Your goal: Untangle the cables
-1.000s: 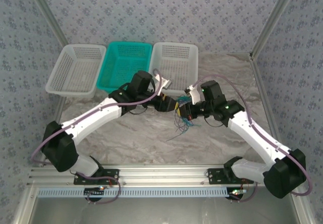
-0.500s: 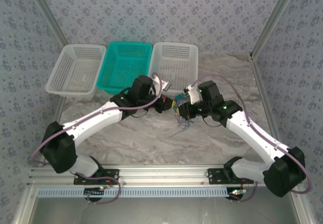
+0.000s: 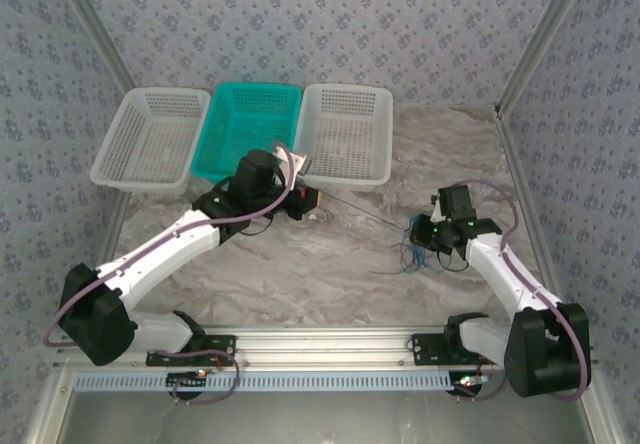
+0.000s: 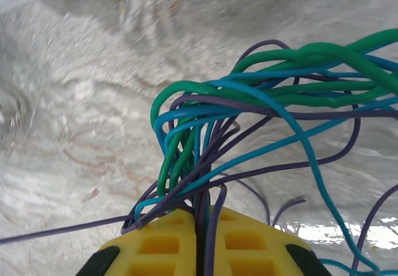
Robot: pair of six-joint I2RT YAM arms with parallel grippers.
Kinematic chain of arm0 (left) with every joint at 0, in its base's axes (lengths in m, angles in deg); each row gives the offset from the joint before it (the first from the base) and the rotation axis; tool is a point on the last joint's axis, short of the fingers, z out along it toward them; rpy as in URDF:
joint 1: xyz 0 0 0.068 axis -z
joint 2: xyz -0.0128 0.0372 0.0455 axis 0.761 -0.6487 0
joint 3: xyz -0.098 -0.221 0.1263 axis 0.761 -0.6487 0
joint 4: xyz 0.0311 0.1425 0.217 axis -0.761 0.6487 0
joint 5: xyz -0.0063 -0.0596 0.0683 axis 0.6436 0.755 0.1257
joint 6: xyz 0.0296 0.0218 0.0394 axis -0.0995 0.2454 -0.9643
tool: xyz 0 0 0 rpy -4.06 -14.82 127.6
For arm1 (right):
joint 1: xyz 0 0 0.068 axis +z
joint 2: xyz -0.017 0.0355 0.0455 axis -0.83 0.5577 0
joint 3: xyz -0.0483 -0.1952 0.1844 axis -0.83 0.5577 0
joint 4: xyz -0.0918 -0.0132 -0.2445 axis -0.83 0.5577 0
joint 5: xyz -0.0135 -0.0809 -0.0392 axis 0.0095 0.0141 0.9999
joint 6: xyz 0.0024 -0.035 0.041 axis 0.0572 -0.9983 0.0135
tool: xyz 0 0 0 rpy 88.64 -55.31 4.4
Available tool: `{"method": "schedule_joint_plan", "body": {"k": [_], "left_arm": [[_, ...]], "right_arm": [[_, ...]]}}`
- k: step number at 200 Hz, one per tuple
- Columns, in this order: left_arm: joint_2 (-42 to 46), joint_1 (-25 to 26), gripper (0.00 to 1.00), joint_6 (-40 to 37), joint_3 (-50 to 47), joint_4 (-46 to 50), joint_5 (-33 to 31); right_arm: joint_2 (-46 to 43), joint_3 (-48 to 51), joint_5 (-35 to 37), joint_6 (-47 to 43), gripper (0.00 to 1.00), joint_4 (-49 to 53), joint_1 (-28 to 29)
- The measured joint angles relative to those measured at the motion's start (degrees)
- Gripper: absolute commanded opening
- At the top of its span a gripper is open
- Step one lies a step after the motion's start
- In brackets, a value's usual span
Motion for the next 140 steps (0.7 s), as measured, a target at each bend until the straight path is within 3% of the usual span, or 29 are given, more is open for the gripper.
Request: {"method": "schedule_joint_plan", "body": {"k": [18,42,54,81,103,140], "left_arm": [[0.04,-0.48,0.00,0.81,-0.46,0.09,-0.22],[0.72,-2.16,0.00,2.27,-0.79,-1.33,-0.04],[1.07,-2.78,0.00,2.47,-0.79,-2.12,0.96],[0.85,-2.75,0.00,2.84,-0.76,-3.78,4.28],[-0.44,-1.70,0.00,2.89,-0.76,-4.28,5.31],[-1.25,-0.04,0.00,2.86,-0.76,-4.24,5.42]], "right_arm": [[1.01,0.55,1.01,1.20,0.18,0.50,-2.97],[1.57,0.74,1.03,2.43,0.47,3.93,-4.28],[1.46,0.17,-0.07,2.54,0.55,5.18,-4.09],[0.57,-3.74,-1.68,3.23,0.59,6.93,-1.57],[-0.31,-7.52,-2.45,6.27,0.73,6.05,-0.04],[1.81,-8.24,-2.19,11.13,0.75,1.77,1.27]]}}
